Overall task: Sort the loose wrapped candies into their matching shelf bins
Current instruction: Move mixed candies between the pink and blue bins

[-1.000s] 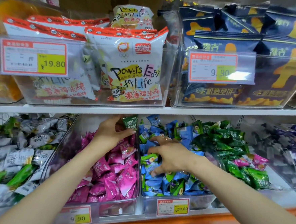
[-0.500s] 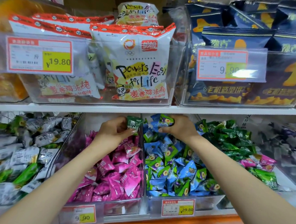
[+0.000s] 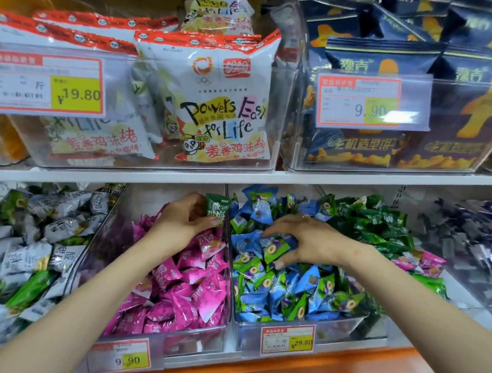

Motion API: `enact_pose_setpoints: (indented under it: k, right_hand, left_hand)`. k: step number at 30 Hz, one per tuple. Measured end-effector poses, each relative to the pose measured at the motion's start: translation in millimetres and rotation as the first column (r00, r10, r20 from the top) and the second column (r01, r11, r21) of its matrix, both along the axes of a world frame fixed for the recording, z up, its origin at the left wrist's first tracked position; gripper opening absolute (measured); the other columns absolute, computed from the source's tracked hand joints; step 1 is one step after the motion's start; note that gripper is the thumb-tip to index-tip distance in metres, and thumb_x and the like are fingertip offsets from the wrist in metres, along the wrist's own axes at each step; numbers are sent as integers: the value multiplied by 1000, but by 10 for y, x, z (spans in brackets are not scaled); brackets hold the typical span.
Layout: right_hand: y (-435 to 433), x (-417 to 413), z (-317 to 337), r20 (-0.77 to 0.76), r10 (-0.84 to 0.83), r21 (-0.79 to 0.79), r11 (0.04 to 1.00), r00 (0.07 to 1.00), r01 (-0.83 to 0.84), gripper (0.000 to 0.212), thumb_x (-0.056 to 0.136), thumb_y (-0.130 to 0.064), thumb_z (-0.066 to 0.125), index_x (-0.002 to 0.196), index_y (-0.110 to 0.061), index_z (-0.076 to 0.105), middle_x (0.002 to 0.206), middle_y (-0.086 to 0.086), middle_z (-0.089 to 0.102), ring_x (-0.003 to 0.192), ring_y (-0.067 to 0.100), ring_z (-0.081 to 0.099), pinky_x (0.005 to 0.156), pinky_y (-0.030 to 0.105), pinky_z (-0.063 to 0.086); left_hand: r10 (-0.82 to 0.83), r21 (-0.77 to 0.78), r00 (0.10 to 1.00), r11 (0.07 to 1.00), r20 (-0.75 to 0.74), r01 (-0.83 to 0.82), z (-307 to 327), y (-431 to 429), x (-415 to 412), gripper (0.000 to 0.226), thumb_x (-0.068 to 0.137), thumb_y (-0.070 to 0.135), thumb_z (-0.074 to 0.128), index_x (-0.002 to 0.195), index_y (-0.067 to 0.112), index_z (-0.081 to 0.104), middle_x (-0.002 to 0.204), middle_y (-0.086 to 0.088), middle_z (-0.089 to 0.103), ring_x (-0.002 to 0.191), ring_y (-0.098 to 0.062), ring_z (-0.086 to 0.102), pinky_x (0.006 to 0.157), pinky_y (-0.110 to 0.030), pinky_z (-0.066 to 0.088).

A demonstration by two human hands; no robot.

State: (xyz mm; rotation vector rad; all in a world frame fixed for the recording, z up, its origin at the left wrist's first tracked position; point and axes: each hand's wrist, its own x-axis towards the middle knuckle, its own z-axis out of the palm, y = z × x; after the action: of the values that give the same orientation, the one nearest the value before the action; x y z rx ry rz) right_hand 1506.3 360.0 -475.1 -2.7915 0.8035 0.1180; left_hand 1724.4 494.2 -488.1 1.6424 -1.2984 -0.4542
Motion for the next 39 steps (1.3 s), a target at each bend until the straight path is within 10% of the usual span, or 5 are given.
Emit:
enact_pose_setpoints:
  k: [12,20,25,35,39]
  right_hand:
    - [-100,79,-8,193,-192,-180,957,962,227,35,87,-22,62,118,-37,56,125,-3,47,114,21,50,76,29,43]
    - [-123,18,141,533,-355,406,904,768,136,39,82,-11,71,116,-29,62,121,-9,56,114,8,51,92,22,42]
    - [121,-54,316,603,-414,558,830,682,9,19,83,-15,69,97,-27,66,92,-5,69,78,8,64,72,23,51]
    - [510,-396,256,554,-440,586,809,707,44,18,76,-17,74,76,-2,64,58,0,58,48,5,52,47,14,43]
    - [312,-774,257,624,-616,582,777,481,239,17,75,-17,76,73,-8,62,56,-7,58,48,5,52,42,15,44]
  left_hand:
    - [140,-46,988,989,-59,-143,83,55,-2,23,82,24,67,99,19,52,99,-7,64,98,-28,61,94,-47,47]
    - [19,-4,999,1000,43,-19,63,89,-31,22,79,37,71,92,26,58,96,4,65,97,-20,62,91,-33,47]
    - [-99,-27,994,995,48,101,120,31,-235,19,78,36,71,86,28,56,82,6,62,76,-10,59,74,-29,47]
    - [-363,59,931,929,-34,365,124,-86,-872,33,68,14,80,86,24,55,81,7,59,65,3,55,69,-19,49]
    - [-336,73,930,942,150,329,144,-45,-925,24,81,26,70,98,31,54,104,11,64,92,1,61,82,-18,47]
